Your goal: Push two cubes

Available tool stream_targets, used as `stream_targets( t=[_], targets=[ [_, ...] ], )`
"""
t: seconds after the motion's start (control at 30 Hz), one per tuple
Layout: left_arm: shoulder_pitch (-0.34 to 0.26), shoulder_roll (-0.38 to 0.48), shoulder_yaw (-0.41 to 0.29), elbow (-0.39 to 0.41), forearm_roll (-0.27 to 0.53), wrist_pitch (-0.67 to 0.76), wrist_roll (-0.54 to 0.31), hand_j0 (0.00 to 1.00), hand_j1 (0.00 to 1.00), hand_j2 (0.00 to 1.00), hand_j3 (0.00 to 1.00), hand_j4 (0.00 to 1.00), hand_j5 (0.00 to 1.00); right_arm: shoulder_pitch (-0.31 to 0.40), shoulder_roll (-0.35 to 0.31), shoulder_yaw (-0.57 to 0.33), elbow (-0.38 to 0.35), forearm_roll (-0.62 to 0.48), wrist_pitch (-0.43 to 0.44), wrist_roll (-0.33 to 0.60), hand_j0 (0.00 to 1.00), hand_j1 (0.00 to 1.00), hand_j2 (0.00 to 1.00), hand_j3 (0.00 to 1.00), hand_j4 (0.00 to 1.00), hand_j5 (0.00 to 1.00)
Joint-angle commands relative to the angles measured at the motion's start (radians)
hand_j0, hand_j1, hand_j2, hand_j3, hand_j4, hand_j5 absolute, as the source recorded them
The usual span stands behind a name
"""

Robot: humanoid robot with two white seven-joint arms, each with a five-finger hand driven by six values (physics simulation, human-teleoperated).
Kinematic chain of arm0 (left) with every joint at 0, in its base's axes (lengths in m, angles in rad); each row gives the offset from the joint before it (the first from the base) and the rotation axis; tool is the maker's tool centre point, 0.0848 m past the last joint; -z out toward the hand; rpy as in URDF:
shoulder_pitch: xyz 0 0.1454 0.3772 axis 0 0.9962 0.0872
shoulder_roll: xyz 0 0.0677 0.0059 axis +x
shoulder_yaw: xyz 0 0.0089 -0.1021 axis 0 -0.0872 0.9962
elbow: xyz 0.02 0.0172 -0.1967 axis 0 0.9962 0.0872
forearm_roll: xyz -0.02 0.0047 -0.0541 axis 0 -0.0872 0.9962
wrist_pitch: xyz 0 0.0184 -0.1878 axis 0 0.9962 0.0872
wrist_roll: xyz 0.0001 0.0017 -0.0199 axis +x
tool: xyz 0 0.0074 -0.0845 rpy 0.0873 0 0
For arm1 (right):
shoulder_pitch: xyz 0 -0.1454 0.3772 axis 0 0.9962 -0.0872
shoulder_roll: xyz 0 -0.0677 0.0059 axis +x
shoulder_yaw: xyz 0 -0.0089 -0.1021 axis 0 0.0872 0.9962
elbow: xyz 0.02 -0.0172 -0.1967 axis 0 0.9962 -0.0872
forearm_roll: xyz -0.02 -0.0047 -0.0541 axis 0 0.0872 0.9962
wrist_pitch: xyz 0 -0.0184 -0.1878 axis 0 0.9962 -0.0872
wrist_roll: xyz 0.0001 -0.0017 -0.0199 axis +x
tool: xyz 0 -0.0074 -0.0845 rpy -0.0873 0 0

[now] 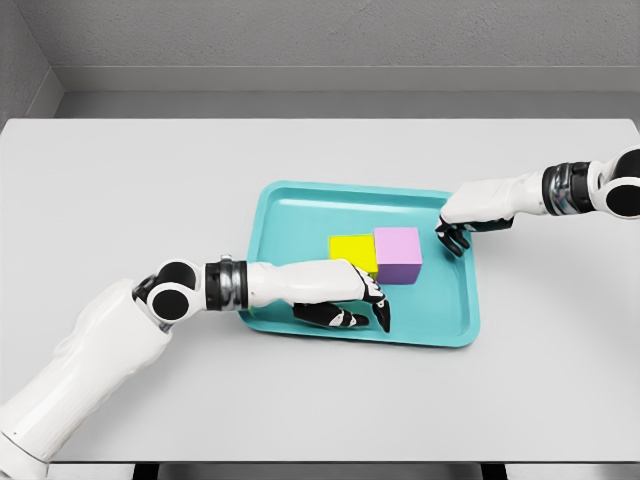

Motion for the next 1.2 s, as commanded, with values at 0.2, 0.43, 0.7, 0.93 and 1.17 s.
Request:
stream_targets(
  t=[0.2, 0.43, 0.7, 0.93, 1.17],
  targets=[
    [-0.005, 0.000, 0.002, 0.009, 0.008, 0.003, 0.000, 0.51, 0.51, 0.51, 0.51, 0.51, 0.51, 0.000, -0.005, -0.001, 0.014, 0.143, -0.004, -0.026, 0.17, 0.17, 0.17, 0.17, 0.17, 0.17],
    [-0.005, 0.000, 0.001, 0.009, 0.008, 0.003, 0.000, 0.50, 0.50, 0.50, 0.50, 0.50, 0.50, 0.000, -0.004, 0.001, 0.015, 0.143, -0.004, -0.026, 0.16, 0.16, 0.16, 0.16, 0.16, 0.16],
    [-0.009, -0.001, 0.002, 0.014, 0.007, 0.003, 0.000, 0.50, 0.50, 0.50, 0.50, 0.50, 0.50, 0.000, -0.004, 0.001, 0.017, 0.143, -0.004, -0.026, 0.16, 0.16, 0.16, 0.16, 0.16, 0.16],
    [-0.011, -0.003, 0.002, 0.025, 0.005, 0.003, 0.000, 0.50, 0.50, 0.50, 0.50, 0.50, 0.50, 0.000, -0.005, 0.001, 0.017, 0.145, -0.004, -0.026, 0.16, 0.16, 0.16, 0.16, 0.16, 0.16],
    [-0.005, -0.001, 0.008, -0.017, 0.010, 0.003, 0.000, 0.56, 0.56, 0.56, 0.56, 0.56, 0.56, 0.000, -0.004, 0.001, 0.015, 0.145, -0.004, -0.026, 0.16, 0.16, 0.16, 0.16, 0.16, 0.16]
  ],
)
